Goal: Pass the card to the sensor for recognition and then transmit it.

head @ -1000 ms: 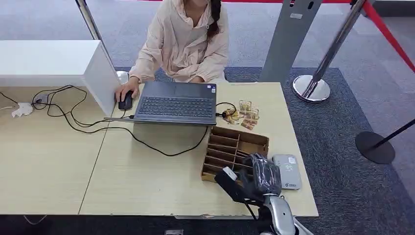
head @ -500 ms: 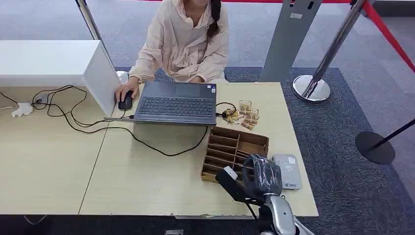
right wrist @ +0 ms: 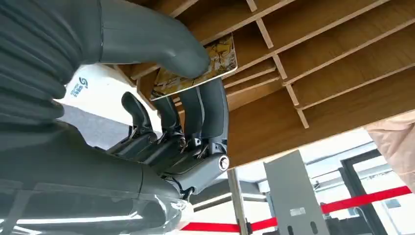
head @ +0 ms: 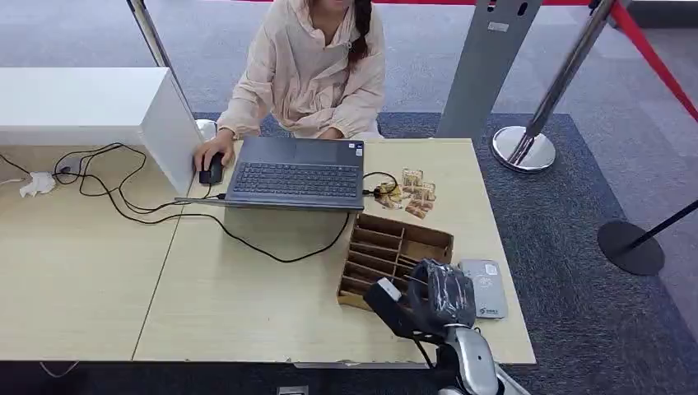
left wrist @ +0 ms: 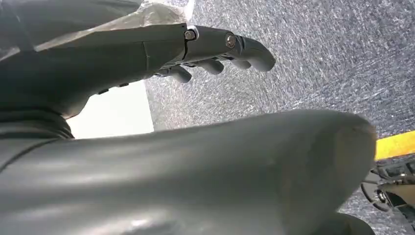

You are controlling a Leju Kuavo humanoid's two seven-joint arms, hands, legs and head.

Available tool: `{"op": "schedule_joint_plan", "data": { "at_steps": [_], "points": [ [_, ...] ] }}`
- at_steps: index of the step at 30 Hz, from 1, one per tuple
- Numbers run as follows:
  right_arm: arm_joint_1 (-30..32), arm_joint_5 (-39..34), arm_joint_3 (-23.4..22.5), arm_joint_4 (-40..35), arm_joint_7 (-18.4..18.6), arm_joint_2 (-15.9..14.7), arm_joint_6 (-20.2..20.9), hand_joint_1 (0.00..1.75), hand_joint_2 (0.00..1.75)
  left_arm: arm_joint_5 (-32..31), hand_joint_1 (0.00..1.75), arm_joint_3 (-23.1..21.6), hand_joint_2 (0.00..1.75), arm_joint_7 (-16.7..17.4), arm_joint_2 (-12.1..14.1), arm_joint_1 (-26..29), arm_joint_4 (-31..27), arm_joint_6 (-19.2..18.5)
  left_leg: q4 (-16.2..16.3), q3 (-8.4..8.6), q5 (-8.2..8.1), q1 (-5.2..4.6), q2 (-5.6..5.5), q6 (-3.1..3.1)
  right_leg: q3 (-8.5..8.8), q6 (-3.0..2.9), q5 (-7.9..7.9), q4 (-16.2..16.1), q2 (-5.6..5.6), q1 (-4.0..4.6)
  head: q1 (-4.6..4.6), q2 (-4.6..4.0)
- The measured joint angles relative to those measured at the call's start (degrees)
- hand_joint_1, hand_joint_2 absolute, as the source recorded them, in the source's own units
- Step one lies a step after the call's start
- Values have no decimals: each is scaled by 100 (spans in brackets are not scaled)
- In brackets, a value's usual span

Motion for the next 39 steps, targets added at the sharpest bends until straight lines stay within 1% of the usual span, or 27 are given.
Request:
{"op": "schedule_joint_plan", "data": {
  "at_steps": [3, 7, 20, 28, 30, 31, 33, 39],
  "points": [
    [0, 4, -4, 2, 0, 0, 0, 143, 175, -2, 0, 0, 0, 0, 0, 0, 0, 0, 0, 0, 0, 0, 0, 0, 0, 0, 0, 0, 0, 0, 0, 0],
    [-1, 4, -4, 2, 0, 0, 0, 140, 175, -2, 0, 2, 0, 0, 0, 0, 0, -2, 0, -1, 0, 0, 0, 0, 0, 0, 0, 0, 0, 0, 0, 0],
    [-11, 92, -7, 20, 0, -4, -17, 140, 175, -13, 0, 0, 0, 13, 0, 0, 0, -13, 0, -1, 0, 0, 0, 0, 0, 0, 0, 0, 0, 0, 0, 0],
    [-19, 372, -28, -109, 0, -48, 29, 140, 175, -17, 0, 0, 0, -4, 0, 0, 0, -13, 0, 0, 0, 0, 0, 0, 0, 0, 0, 0, 0, 0, 0, 0],
    [-21, 448, -61, -190, 0, -63, 79, 131, 175, -17, 0, 2, 0, -7, 0, 0, 0, -13, 0, -1, 0, 0, 0, 0, 0, 0, 0, 0, 0, 0, 0, 0],
    [-21, 485, -70, -240, 0, -74, 103, 131, 175, -17, 0, 0, 0, -7, 0, 0, 0, -13, 0, 0, 0, 0, 0, 0, 1, 0, 0, 0, 0, 0, 2, 0],
    [-21, 551, -103, -332, 0, -96, 138, 120, 175, -17, 0, 0, 0, -7, 0, 0, 0, -13, 0, -1, 0, 0, 0, 0, 0, 0, 0, 0, 0, 0, 0, 0],
    [-37, 697, -179, -610, 0, -144, 199, 103, 175, -20, 0, 2, 0, -35, 0, 1, 0, -28, 0, -1, 0, 0, 0, 0, 1, 0, 0, 0, 0, 0, 0, 0]
  ]
}}
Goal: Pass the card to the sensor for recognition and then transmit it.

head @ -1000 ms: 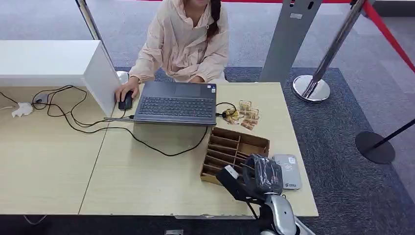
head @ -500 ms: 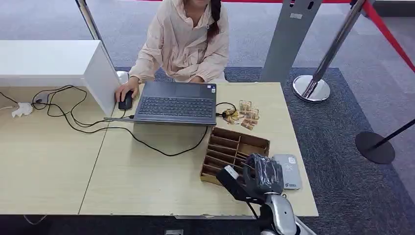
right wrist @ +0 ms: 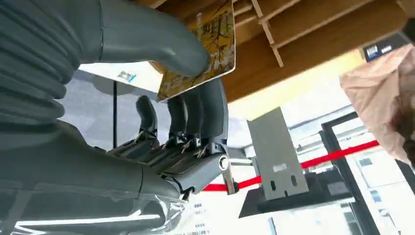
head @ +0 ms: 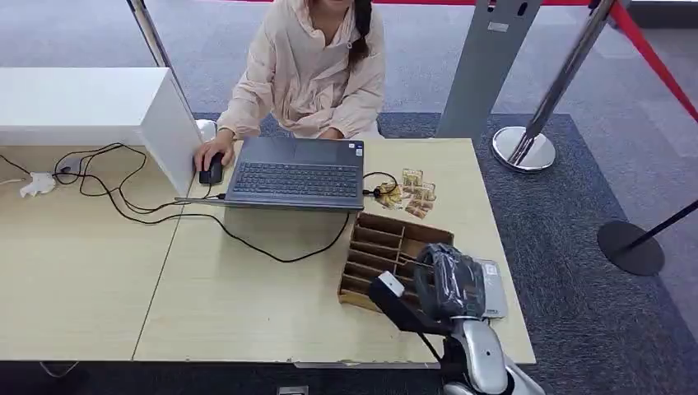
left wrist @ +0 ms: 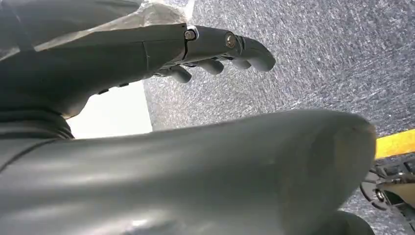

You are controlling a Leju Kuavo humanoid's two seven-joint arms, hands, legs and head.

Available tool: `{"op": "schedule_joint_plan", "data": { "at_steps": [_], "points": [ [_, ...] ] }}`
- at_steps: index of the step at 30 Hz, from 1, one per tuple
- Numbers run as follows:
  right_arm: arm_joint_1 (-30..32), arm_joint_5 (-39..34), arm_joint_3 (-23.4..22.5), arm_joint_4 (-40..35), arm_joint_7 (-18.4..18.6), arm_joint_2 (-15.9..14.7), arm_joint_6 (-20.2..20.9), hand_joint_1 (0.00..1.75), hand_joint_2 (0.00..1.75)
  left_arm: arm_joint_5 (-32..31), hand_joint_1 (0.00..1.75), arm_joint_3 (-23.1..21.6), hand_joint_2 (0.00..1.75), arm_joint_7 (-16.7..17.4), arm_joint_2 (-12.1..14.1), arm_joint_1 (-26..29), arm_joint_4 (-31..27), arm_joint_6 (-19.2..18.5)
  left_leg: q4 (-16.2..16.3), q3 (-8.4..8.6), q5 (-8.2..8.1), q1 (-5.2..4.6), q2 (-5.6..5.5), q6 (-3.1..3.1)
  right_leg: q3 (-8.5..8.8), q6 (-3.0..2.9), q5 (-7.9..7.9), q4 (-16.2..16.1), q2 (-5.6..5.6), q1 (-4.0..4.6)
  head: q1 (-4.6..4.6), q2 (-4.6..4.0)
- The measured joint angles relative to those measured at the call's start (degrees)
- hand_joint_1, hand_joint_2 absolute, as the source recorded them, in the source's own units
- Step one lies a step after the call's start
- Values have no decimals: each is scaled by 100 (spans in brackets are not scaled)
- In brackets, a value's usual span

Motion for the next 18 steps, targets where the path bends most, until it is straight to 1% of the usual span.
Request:
{"op": "schedule_joint_plan", "data": {
  "at_steps": [7, 14, 18],
  "points": [
    [-75, 186, -61, -323, 0, -44, 31, 101, 175, -2, 0, -2, 0, 2, 0, 0, 0, 0, 0, 2, 0, 0, -1, 0, 0, 0, 0, 0, 0, 0, 2, 0],
    [-102, 245, -114, -573, 0, -72, 85, 94, 175, -2, 0, -2, 0, 2, 0, 0, 0, -15, 0, -1, 0, 0, 0, 0, 0, 0, 0, 0, 0, 0, 0, 0],
    [-105, 293, -114, -668, 0, -92, 114, 96, 175, -4, 0, -2, 0, 0, 0, 0, 0, -15, 0, 0, 0, 0, 0, 0, -1, 0, 0, 0, 0, 0, 0, 0]
  ]
}}
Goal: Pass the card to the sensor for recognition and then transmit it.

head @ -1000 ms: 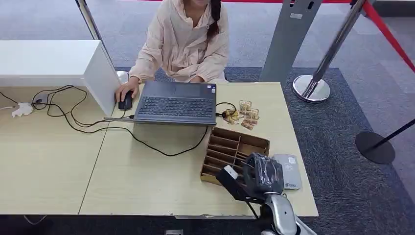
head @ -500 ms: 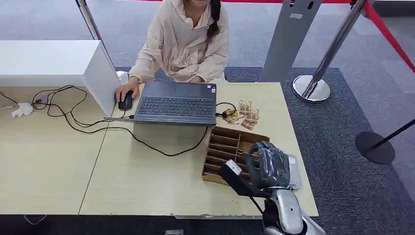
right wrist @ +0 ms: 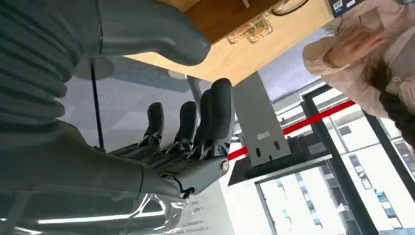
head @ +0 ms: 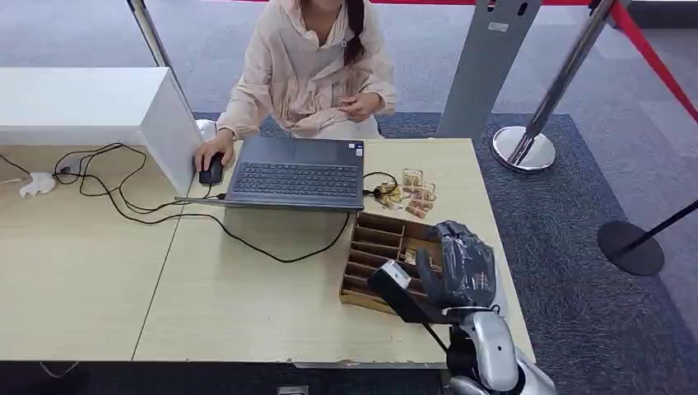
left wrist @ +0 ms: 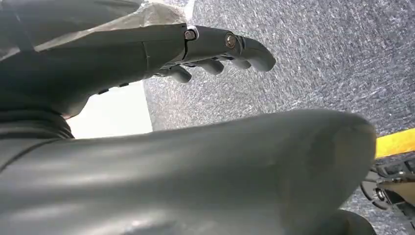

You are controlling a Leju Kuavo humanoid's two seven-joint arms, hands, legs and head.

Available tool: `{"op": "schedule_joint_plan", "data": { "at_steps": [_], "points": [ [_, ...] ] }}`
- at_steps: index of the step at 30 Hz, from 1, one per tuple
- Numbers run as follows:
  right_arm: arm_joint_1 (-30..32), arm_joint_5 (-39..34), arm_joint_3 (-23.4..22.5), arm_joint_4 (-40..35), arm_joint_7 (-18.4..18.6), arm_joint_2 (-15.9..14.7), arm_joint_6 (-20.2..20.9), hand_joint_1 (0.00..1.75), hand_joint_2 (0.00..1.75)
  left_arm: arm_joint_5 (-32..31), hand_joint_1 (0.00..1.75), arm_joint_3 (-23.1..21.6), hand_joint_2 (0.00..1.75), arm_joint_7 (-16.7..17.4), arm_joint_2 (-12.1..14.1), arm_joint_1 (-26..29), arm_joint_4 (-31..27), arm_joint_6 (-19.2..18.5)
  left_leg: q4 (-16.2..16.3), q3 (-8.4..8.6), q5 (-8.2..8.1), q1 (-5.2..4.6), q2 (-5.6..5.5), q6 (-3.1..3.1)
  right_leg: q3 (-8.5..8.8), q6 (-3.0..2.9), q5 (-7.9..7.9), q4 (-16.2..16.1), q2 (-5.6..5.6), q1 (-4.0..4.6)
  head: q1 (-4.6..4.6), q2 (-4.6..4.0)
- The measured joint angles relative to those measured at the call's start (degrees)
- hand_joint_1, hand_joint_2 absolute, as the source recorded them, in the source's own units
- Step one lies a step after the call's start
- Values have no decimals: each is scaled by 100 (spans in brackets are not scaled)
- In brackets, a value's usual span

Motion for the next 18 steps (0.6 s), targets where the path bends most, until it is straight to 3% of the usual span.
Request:
{"op": "schedule_joint_plan", "data": {
  "at_steps": [5, 10, 18],
  "points": [
    [-2, 44, 0, -123, 0, -4, 37, 96, 175, -11, 0, 0, 0, -2, 0, -1, 0, 0, 0, -1, 0, 0, 0, 0, 0, 0, 0, 0, 0, 0, 0, 0],
    [-3, 59, 0, -210, 0, -15, 98, 79, 175, -13, 0, 0, 0, -9, 0, -1, 0, 0, 0, 1, 0, 0, 0, 0, 0, 0, 0, 0, 0, 0, 0, 0],
    [25, 55, 15, -262, 0, -33, 201, 75, 175, 20, 0, 0, 0, -5, -2, 0, 0, 9, 0, 2, 0, 0, 0, 0, 0, 0, 0, 0, 0, 0, 0, 0]
  ]
}}
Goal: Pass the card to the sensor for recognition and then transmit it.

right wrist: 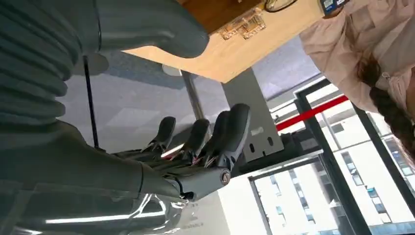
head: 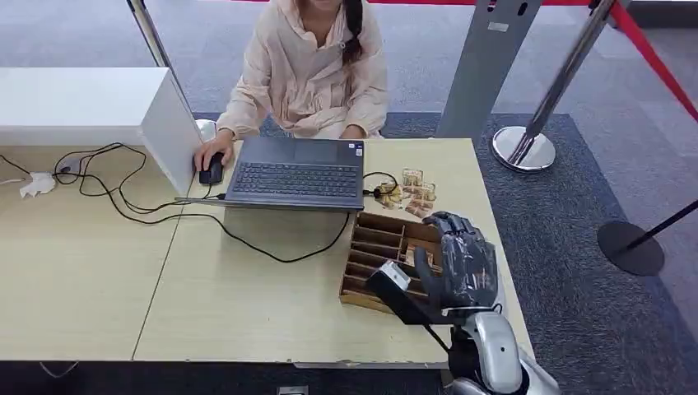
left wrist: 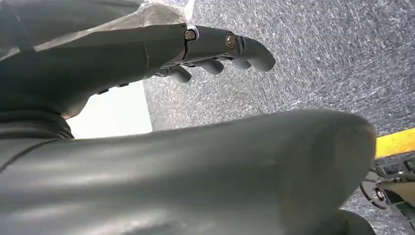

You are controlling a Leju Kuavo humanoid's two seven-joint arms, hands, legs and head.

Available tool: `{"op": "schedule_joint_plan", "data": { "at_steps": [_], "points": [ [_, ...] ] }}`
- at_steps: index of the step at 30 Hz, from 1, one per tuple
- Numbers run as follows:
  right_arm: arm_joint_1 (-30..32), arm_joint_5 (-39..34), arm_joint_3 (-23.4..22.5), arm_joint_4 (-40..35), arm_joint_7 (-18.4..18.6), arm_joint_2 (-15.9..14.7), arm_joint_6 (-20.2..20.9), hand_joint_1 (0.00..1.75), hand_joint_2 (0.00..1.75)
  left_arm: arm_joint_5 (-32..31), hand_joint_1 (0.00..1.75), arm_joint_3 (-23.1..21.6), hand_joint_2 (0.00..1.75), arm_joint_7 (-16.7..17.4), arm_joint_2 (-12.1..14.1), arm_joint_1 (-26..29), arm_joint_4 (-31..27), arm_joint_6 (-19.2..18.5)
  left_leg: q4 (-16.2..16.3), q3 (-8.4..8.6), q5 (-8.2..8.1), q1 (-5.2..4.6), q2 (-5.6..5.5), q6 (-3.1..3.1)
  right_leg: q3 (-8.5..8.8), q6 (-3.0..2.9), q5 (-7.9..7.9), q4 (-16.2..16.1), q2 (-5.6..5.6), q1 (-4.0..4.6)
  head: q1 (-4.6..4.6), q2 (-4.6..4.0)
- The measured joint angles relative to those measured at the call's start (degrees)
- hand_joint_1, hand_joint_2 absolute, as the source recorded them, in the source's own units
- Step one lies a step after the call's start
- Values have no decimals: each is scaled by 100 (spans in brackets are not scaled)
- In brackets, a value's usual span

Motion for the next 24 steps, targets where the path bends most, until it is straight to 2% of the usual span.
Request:
{"op": "schedule_joint_plan", "data": {
  "at_steps": [6, 11, 16, 24],
  "points": [
    [23, -208, 98, 83, 0, 37, -96, 75, 175, 0, 0, 0, 0, 15, -2, -1, 0, 7, 0, -2, 0, 0, 0, 0, 0, 0, 0, 0, 0, 0, 0, 0],
    [32, -308, 192, 230, 0, 94, -173, 82, 175, -9, 0, 2, 0, 15, -4, -1, 0, 9, 0, -3, 0, 0, 0, 0, 1, 0, 0, 0, 0, 0, 2, 0],
    [23, -398, 293, 389, 0, 157, -190, 98, 175, -22, 0, 0, 0, 4, -4, -1, 0, 9, 0, -4, 0, 0, 0, 0, 1, 0, 0, 0, 0, 0, 2, 0],
    [-74, -549, 396, 632, -26, 243, -197, 98, 175, -59, 0, 0, 0, -2, -4, -3, 0, 0, 0, -4, 0, 0, 0, 0, 1, 0, 0, 0, 0, 0, 0, 0]
  ]
}}
